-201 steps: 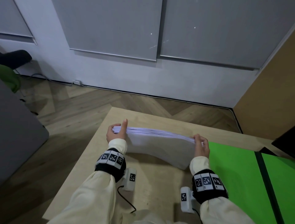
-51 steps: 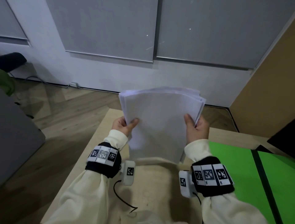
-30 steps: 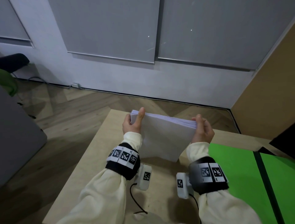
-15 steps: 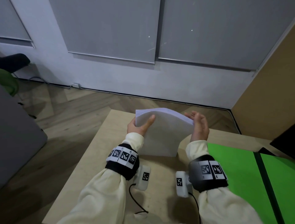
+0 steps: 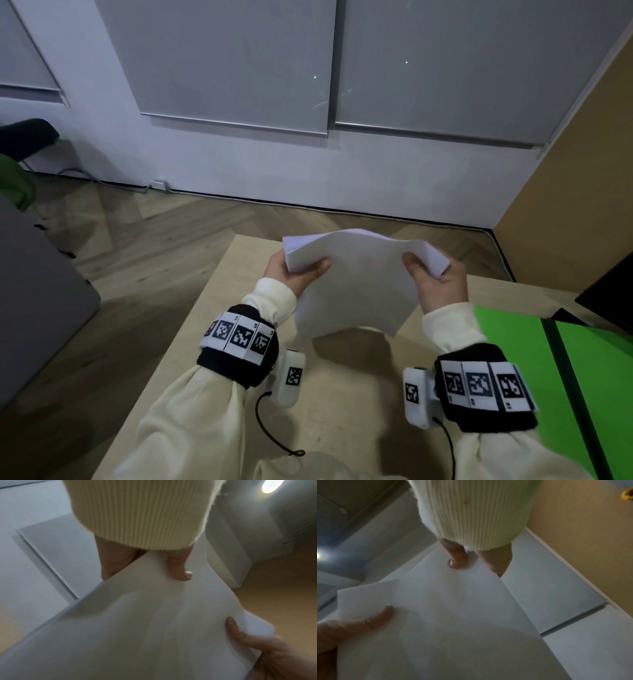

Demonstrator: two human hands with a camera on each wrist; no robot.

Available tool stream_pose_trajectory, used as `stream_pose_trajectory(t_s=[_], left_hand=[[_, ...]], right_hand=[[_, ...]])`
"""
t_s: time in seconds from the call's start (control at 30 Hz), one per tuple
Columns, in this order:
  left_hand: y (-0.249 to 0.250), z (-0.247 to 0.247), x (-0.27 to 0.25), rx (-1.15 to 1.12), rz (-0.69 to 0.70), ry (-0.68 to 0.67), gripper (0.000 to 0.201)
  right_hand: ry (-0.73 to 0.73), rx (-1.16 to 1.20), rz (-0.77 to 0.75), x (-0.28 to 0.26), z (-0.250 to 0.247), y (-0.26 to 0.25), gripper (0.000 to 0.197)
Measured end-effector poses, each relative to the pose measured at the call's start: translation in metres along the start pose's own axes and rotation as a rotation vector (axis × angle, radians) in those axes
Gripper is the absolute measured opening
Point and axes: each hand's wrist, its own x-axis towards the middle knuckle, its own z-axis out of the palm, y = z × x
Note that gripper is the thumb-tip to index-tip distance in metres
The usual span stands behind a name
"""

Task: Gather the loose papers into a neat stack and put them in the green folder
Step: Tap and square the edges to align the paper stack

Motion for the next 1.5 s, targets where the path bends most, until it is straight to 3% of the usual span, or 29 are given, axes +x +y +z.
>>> stream_pose_trajectory(t_s=[0.07, 0.17, 0.23, 0.37, 0.47, 0.53, 0.6, 0.77, 0.9, 0.97, 1.0, 1.03, 1.1, 1.17, 1.23, 1.33, 1.4, 1.43, 1.5], left_hand=[[0.002, -0.009, 0.000, 0.033, 0.027, -0.089, 0.033], [-0.003, -0.021, 0.001, 0.168, -0.019, -0.261, 0.021], [-0.006, -0.026, 0.000, 0.219, -0.037, -0.279, 0.014], [0.010, -0.031, -0.001, 0.320, 0.036, -0.204, 0.030], [0.041, -0.030, -0.001, 0.837, 0.189, -0.283, 0.024], [0.060, -0.019, -0.005, 1.204, 0.257, -0.341, 0.030], [0.066, -0.004, -0.006, 1.328, 0.289, -0.356, 0.037], [0.067, -0.005, -0.008, 1.186, 0.304, -0.345, 0.028], [0.065, -0.039, -0.006, 0.635, 0.255, -0.253, 0.026], [0.057, -0.055, -0.004, 0.455, 0.192, -0.180, 0.010], [0.051, -0.062, -0.004, 0.391, 0.163, -0.157, 0.018], [0.043, -0.070, -0.004, 0.336, 0.151, -0.143, 0.024], [0.026, -0.081, -0.002, 0.198, 0.101, -0.098, 0.028], [0.010, -0.089, 0.001, 0.023, 0.017, -0.072, 0.017], [-0.002, -0.088, 0.001, -0.106, -0.030, -0.050, 0.008], [-0.022, -0.080, 0.002, -0.065, -0.091, 0.054, 0.029], [-0.033, -0.080, 0.003, 0.010, -0.117, 0.095, 0.027], [-0.037, -0.080, 0.005, 0.019, -0.120, 0.100, 0.025], [-0.045, -0.081, 0.009, 0.078, -0.104, 0.089, 0.018]], right_hand=[[-0.033, -0.022, 0.013, -0.002, -0.006, -0.001, 0.015], [-0.140, -0.073, 0.151, -0.012, -0.009, 0.011, 0.012], [-0.158, -0.071, 0.226, -0.016, -0.008, 0.017, 0.011], [-0.137, -0.112, 0.200, -0.016, -0.002, 0.017, 0.009], [-0.145, -0.164, 0.107, -0.014, 0.008, 0.005, 0.010], [-0.242, -0.176, 0.070, -0.015, 0.017, -0.008, 0.003], [-0.347, -0.183, 0.040, -0.016, 0.022, -0.019, 0.011], [-0.416, -0.141, 0.003, -0.014, 0.009, -0.024, 0.007], [-0.458, -0.332, 0.137, -0.005, -0.033, 0.015, 0.021], [-0.414, -0.337, 0.214, -0.006, -0.055, 0.036, 0.053], [-0.385, -0.331, 0.242, -0.008, -0.064, 0.044, 0.061], [-0.351, -0.308, 0.269, -0.012, -0.068, 0.048, 0.055], [-0.281, -0.189, 0.313, -0.013, -0.072, 0.055, 0.029], [-0.183, 0.100, 0.416, -0.016, -0.068, 0.057, 0.007], [-0.133, 0.358, 0.484, -0.020, -0.063, 0.062, 0.027], [-0.180, 0.397, 0.460, -0.025, -0.050, 0.058, 0.030], [-0.149, 0.319, 0.386, -0.022, -0.043, 0.056, 0.063], [-0.110, 0.282, 0.342, -0.019, -0.040, 0.056, 0.071], [-0.102, 0.244, 0.295, -0.014, -0.037, 0.057, 0.067]])
